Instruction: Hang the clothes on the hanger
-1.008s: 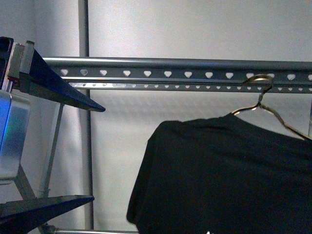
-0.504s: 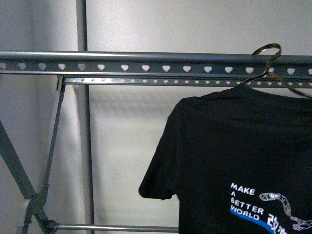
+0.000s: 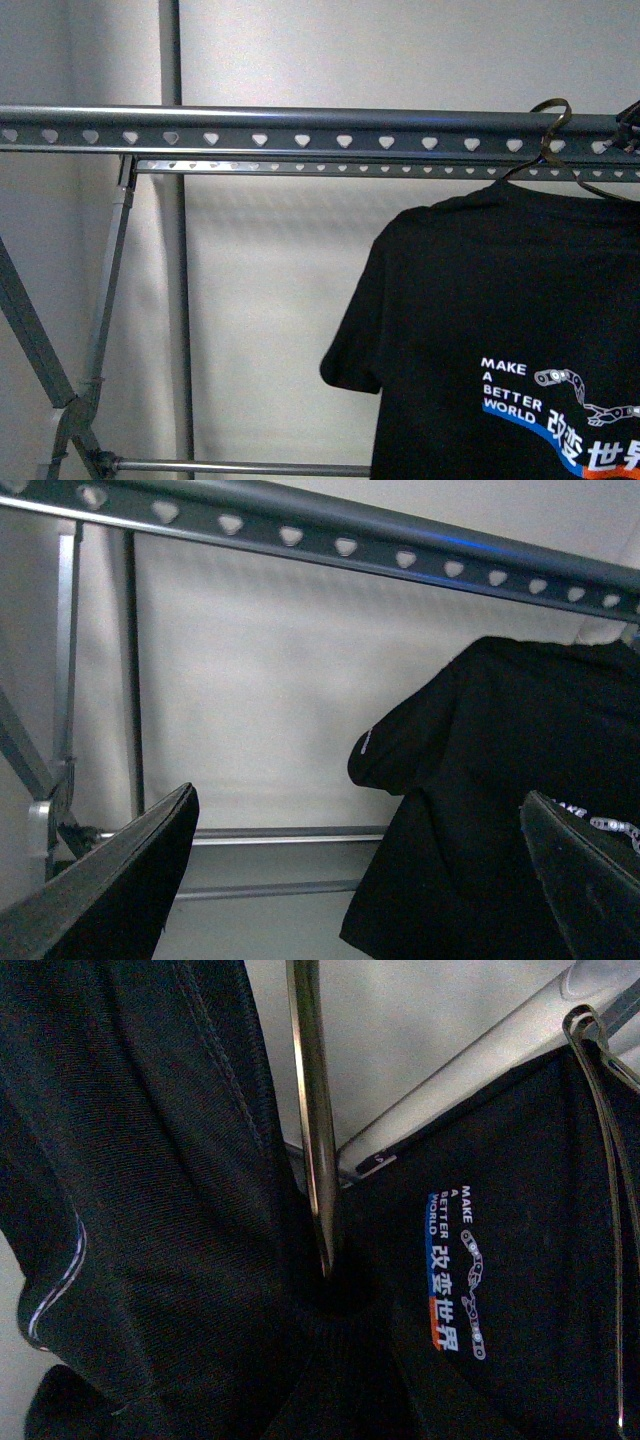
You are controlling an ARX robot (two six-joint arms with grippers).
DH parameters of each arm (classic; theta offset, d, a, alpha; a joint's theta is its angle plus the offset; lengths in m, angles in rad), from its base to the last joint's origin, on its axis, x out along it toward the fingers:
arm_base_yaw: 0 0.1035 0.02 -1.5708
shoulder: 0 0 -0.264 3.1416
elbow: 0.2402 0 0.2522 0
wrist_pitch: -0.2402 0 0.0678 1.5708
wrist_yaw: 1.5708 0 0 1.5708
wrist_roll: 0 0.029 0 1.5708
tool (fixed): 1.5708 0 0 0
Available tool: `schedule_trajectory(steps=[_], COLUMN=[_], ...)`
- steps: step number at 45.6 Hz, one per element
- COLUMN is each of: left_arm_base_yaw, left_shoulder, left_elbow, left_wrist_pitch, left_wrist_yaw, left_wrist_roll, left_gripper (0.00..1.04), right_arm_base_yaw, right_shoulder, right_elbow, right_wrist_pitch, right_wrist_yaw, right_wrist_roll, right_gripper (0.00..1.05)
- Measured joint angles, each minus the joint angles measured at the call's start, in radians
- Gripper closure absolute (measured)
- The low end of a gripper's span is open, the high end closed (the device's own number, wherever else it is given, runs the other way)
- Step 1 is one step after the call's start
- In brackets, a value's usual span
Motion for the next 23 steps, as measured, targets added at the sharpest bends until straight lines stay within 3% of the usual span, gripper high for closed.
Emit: schedule_trajectory(steps=[5,9,12,16,23], left_arm_base_yaw=[0.050,0.009,-0.019,-0.045,-0.083], left_shoulder=[-0.032,-0.097,-0.142,-0.181,-0.245], left_elbow=[-0.002,-0.016,-0.076,-0.156,-0.283], left_wrist_pitch=[0.007,-0.134,-0.146,-0.124,-0.078], left_wrist_yaw=[0.083,-0.129,-0.219,-0.259,-0.298], left_wrist_roll=[-0.151,-0.058,0.039,0.095,0.141], left_gripper=[0.07,0.20,0.31,0.43,0.67], right_arm_base_yaw=[0.027,0.053,0.069,0.088,0.114], right_shoulder=[0.002,-0.009,-0.015,-0.031,-0.079], right_elbow=[-0.037,-0.097,-0.147,-0.203,-0.311], right_wrist_pitch=[0.022,0.074,0.125,0.174,0.304], right_wrist_yaw=[0.050,0.084,0.095,0.097,0.060], right_wrist_roll=[-0.051,-0.117,-0.162,-0.180,-0.183], right_gripper=[1.01,1.01,1.01,1.01,0.78])
